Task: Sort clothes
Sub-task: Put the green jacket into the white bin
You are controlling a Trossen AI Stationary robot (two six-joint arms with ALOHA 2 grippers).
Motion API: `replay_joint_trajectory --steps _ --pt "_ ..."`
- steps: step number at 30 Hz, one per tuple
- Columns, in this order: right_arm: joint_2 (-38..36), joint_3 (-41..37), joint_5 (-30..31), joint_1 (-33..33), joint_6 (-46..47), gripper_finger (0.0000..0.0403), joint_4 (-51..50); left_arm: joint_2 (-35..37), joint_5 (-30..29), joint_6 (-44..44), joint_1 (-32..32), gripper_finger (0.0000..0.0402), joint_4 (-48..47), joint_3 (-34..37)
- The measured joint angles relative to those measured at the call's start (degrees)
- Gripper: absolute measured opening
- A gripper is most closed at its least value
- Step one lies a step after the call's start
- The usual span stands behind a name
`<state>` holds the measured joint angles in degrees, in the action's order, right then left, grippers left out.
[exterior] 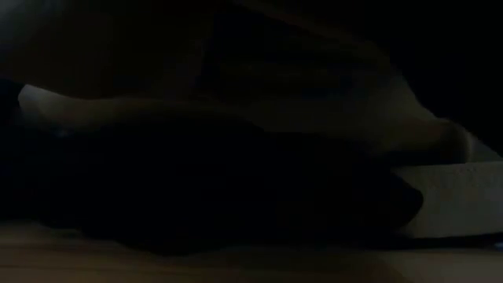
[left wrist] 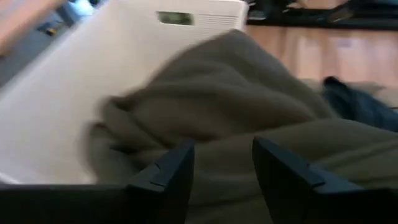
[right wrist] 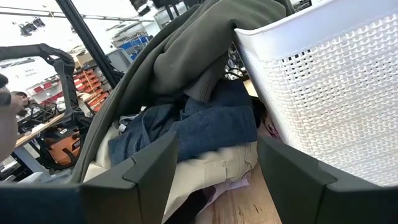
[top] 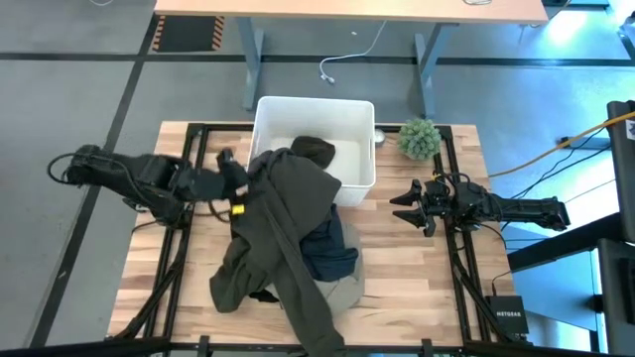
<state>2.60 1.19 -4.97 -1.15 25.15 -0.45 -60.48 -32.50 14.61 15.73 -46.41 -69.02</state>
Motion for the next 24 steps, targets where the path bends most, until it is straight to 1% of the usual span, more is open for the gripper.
replay_joint_trajectory --steps 6,10,17,24 --pt "0.00 0.00 0.00 0.00 0.00 0.0237 -0.02 0.44 0.03 2.91 3.78 0.0159 10.07 8.98" --pt "0.00 0.00 0.00 0.00 0.00 0.0237 0.00 0.42 -0.07 5.14 6.19 0.0159 12.95 12.50" --pt "0.00 0.00 0.00 0.00 0.00 0.0237 0.00 0.52 -0.09 9.49 10.73 0.0159 12.14 14.39" --pt "0.02 0.00 0.00 0.00 0.00 0.0237 0.00 0.52 0.07 10.01 13.18 0.0159 12.43 14.39"
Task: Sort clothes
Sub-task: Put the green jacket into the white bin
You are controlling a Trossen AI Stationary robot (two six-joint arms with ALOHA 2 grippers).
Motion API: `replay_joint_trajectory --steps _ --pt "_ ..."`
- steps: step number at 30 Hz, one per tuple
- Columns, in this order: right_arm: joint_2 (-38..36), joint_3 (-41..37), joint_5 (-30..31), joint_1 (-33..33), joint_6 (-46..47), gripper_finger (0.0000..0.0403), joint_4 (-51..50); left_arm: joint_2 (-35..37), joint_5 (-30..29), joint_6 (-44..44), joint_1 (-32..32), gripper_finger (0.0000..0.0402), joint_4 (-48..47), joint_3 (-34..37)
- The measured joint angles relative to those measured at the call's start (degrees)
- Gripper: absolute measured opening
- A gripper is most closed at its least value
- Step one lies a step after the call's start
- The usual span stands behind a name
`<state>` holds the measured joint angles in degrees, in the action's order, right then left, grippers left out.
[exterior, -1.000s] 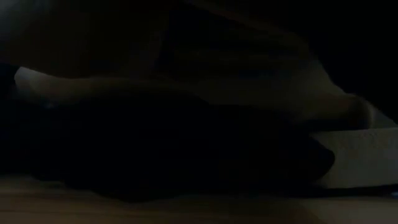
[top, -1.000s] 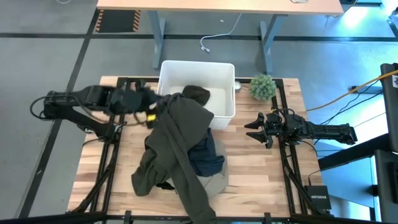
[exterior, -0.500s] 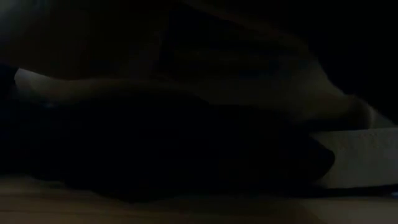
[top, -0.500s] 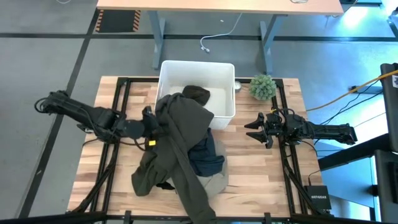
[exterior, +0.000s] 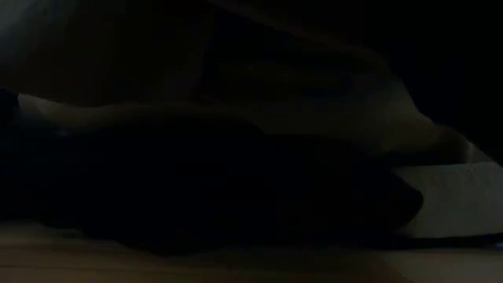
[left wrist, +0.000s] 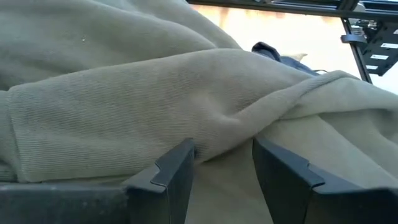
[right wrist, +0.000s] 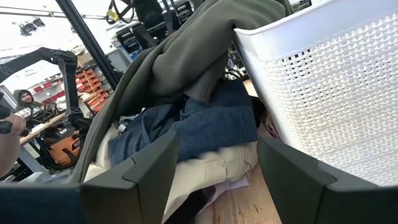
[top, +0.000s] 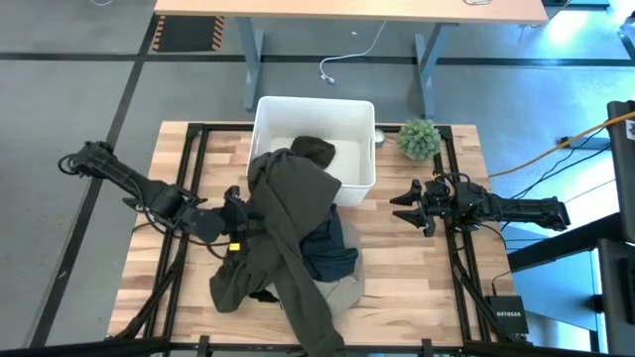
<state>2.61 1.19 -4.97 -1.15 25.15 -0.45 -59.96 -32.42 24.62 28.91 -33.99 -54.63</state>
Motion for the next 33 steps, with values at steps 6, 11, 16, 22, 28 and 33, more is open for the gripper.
replay_joint_trajectory --steps 6,11,16,22,28,33 --pt "-0.01 0.00 0.00 0.00 0.00 0.0237 0.00 0.00 0.02 -0.52 0.28 0.0159 0.10 0.00" --pt "-0.02 0.00 0.00 0.00 0.00 0.0237 0.00 0.69 -0.02 -0.61 0.26 0.0159 0.18 0.00" --pt "-0.02 0.00 0.00 0.00 0.00 0.0237 -0.02 2.44 -1.14 -0.85 0.26 0.0159 0.48 0.00" --pt "0.00 0.00 0.00 0.00 0.00 0.0237 -0.01 2.91 -1.33 0.64 1.81 0.0159 -0.41 0.00" --pt "0.00 0.00 0.00 0.00 0.00 0.0237 -0.02 2.84 -0.77 8.75 10.12 0.0159 -5.24 0.00" --pt "0.00 0.00 0.00 0.00 0.00 0.0237 -0.02 1.13 -1.52 15.99 17.34 0.0159 -6.05 0.00"
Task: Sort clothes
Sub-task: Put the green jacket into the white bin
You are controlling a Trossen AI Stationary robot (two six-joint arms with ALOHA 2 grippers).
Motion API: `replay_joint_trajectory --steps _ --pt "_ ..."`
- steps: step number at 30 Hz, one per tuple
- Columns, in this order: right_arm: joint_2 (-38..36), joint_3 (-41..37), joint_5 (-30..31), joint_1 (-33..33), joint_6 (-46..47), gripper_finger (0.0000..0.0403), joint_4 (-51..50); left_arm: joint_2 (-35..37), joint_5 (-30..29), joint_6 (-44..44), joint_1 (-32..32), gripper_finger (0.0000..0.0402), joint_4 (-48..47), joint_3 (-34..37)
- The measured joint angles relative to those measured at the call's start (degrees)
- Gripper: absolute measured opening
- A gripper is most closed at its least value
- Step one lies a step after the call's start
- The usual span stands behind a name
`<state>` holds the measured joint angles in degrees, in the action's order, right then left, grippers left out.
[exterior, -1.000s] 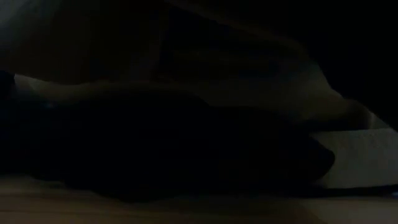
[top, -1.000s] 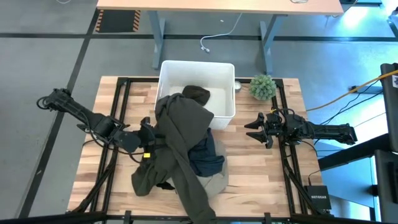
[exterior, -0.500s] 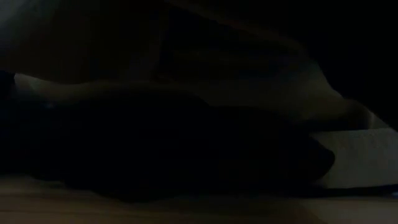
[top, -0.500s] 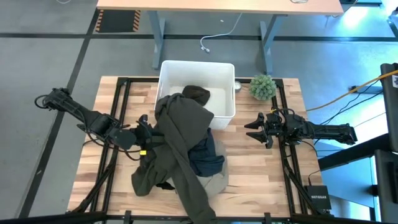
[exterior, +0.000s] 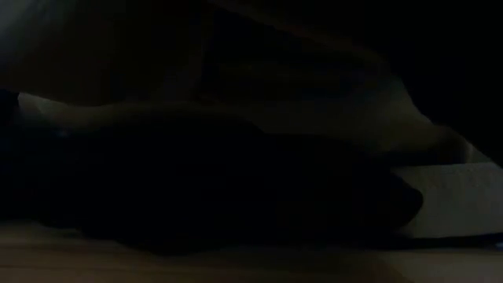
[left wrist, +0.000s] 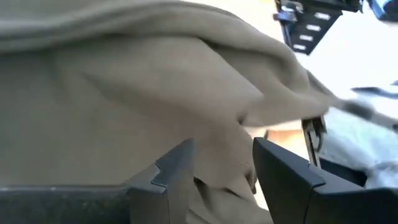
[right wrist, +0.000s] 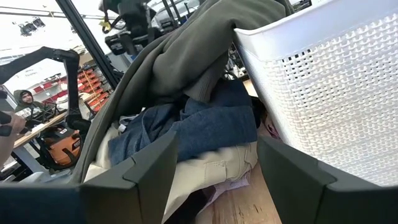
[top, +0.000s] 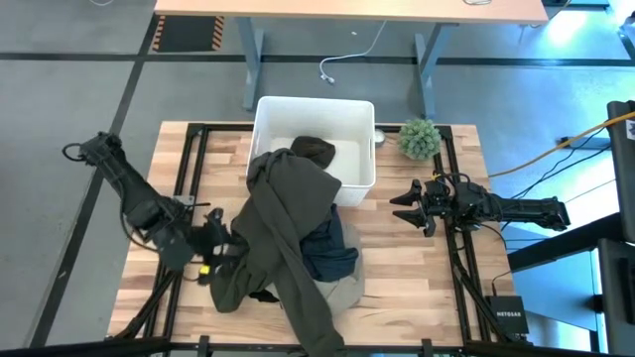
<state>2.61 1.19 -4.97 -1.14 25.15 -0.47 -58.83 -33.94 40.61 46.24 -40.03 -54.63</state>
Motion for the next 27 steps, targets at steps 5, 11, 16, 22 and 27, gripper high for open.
replay_joint_trajectory --steps 5,11,16,22,27 --pt "0.00 0.00 0.00 0.02 0.00 0.0237 0.02 -6.59 -3.85 4.23 1.81 0.0159 -1.67 0.00" --pt "-0.01 0.00 0.00 0.02 0.00 0.0237 0.00 -17.62 -5.61 4.66 1.81 0.0159 -1.88 0.00" --pt "-0.02 0.00 0.00 0.02 0.00 0.0237 0.02 -23.85 -17.58 2.40 1.41 0.0159 -1.56 0.00" --pt "-0.01 0.00 0.00 0.02 0.00 0.0237 0.00 -25.57 -27.35 -5.62 -2.52 0.0159 2.84 0.00" --pt "-0.01 0.00 0.00 0.02 0.00 0.0237 0.00 -25.57 -30.85 -18.86 -8.48 0.0159 10.95 -0.71"
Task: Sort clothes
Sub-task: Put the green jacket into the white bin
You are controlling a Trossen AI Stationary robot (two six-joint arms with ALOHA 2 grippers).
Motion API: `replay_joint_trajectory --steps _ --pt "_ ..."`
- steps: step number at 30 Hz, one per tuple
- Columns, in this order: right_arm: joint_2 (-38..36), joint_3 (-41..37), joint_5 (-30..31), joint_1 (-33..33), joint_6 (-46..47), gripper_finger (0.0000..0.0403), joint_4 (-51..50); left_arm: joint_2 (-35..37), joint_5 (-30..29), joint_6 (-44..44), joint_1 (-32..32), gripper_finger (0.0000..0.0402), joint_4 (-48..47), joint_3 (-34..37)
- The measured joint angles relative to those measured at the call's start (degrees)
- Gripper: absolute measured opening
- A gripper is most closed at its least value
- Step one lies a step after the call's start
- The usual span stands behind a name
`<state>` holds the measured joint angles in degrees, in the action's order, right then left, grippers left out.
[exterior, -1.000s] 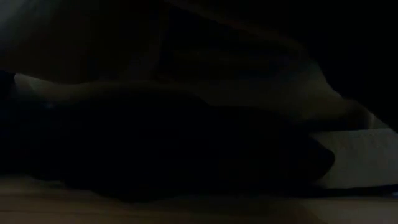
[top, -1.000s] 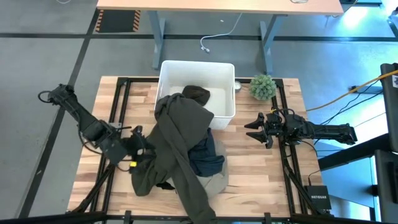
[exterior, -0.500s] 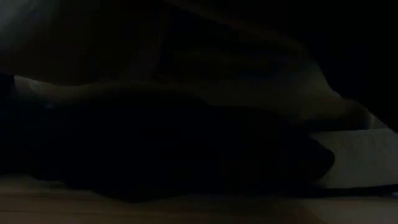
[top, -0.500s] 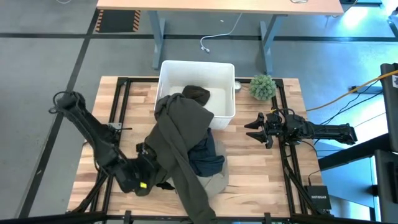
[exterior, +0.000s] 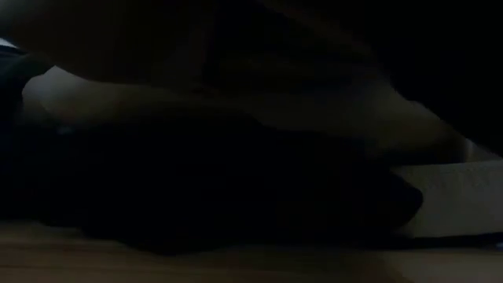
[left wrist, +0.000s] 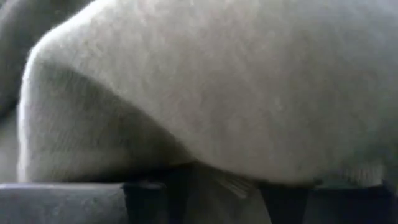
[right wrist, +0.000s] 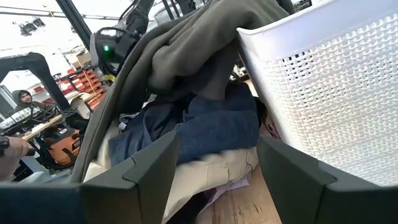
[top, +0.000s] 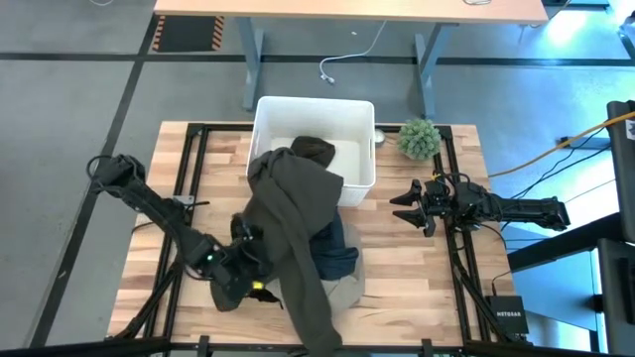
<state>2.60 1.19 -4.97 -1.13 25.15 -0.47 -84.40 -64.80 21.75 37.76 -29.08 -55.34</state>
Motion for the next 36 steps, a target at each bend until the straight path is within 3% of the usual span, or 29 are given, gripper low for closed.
replay_joint_trajectory --steps 4,7,17,22,27,36 --pt "0.01 0.00 0.00 -0.01 0.00 0.0237 0.02 0.04 0.71 -7.71 -4.54 0.0159 2.99 -2.83" --pt "0.00 0.00 0.01 0.00 0.00 0.0237 0.02 0.73 5.24 -11.53 -7.91 0.0159 2.98 -5.15" --pt "-0.01 0.00 0.00 -0.01 0.00 0.0237 0.02 3.70 15.13 -13.53 -15.44 0.0159 3.17 -8.04" --pt "0.01 0.00 0.00 0.00 0.00 0.0237 0.01 3.93 28.32 -10.31 -18.67 0.0170 4.33 -8.05" --pt "0.01 0.00 0.00 0.00 0.00 0.0237 -0.02 4.44 34.06 -13.06 -20.93 0.0206 4.59 -8.09" --pt "0.01 0.00 0.02 0.00 0.00 0.0237 0.02 11.67 35.61 -4.34 -15.42 0.0226 -17.18 -15.57"
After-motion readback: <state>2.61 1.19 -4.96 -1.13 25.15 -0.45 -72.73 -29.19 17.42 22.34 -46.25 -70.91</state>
